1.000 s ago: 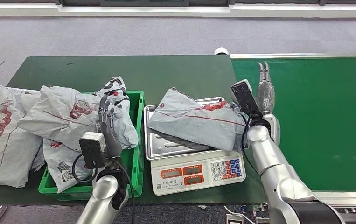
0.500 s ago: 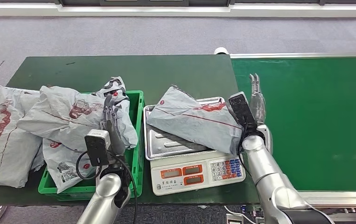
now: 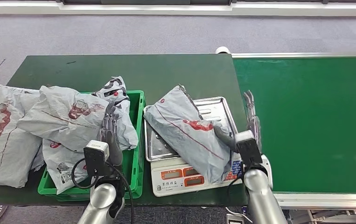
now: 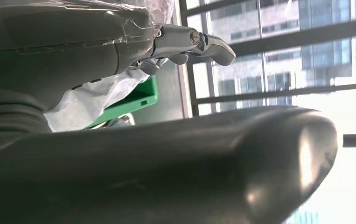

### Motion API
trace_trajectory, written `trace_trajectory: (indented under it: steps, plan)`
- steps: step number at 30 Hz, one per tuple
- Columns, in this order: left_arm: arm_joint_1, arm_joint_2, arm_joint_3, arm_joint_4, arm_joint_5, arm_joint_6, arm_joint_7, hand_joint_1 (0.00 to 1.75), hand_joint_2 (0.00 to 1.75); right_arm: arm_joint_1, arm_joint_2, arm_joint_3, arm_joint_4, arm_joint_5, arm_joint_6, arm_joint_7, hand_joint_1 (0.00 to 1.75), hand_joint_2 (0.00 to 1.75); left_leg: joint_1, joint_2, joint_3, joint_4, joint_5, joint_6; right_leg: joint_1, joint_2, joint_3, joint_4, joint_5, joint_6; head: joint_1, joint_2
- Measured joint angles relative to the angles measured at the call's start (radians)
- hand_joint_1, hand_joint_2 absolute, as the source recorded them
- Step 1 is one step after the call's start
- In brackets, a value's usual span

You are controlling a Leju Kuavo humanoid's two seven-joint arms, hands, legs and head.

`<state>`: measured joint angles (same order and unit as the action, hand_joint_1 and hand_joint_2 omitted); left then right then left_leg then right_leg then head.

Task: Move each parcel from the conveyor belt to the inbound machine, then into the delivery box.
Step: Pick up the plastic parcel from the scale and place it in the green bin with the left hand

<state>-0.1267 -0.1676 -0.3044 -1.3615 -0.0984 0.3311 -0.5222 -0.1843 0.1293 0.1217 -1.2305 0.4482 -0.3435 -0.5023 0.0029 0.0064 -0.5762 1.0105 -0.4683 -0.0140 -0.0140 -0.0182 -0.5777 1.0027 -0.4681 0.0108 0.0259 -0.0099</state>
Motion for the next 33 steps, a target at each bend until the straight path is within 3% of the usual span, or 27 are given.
trace_trajectory:
  steps: [4, 9, 17, 33]
  plan:
    - [0.036, 0.008, 0.009, -0.053, -0.031, -0.055, 0.008, 0.0, 0.0, 0.209, -0.014, 0.03, -0.299, -0.085, 0.067, -0.035, 0.0, 1.75, 0.0, 0.001, 0.0, 0.0, -0.003, 0.0, 0.0, 0.0, 0.0, 0.0, -0.002, 0.0, 0.0, 0.0]
    - [0.077, 0.012, 0.023, -0.118, -0.048, -0.083, 0.004, 0.0, 0.0, 0.321, -0.018, 0.033, -0.48, -0.117, 0.162, -0.081, 0.0, 1.75, 0.0, 0.002, 0.0, 0.0, -0.003, 0.0, 0.0, 0.002, 0.0, 0.0, -0.002, 0.0, 0.0, 0.0]
    - [0.102, 0.012, 0.041, -0.183, -0.081, -0.113, -0.005, 0.0, 0.0, 0.375, -0.026, 0.033, -0.593, -0.146, 0.268, -0.136, 0.0, 1.75, 0.0, 0.002, 0.002, 0.0, -0.002, 0.001, 0.0, 0.001, 0.002, 0.0, -0.001, 0.001, 0.0, 0.0]
    - [0.138, 0.014, 0.055, -0.253, -0.129, -0.116, -0.022, 0.0, 0.0, 0.377, -0.043, 0.033, -0.639, -0.196, 0.305, -0.183, 0.0, 1.75, 0.0, 0.002, 0.002, 0.0, -0.002, 0.001, 0.0, 0.002, 0.002, 0.0, -0.001, 0.001, 0.0, 0.0]
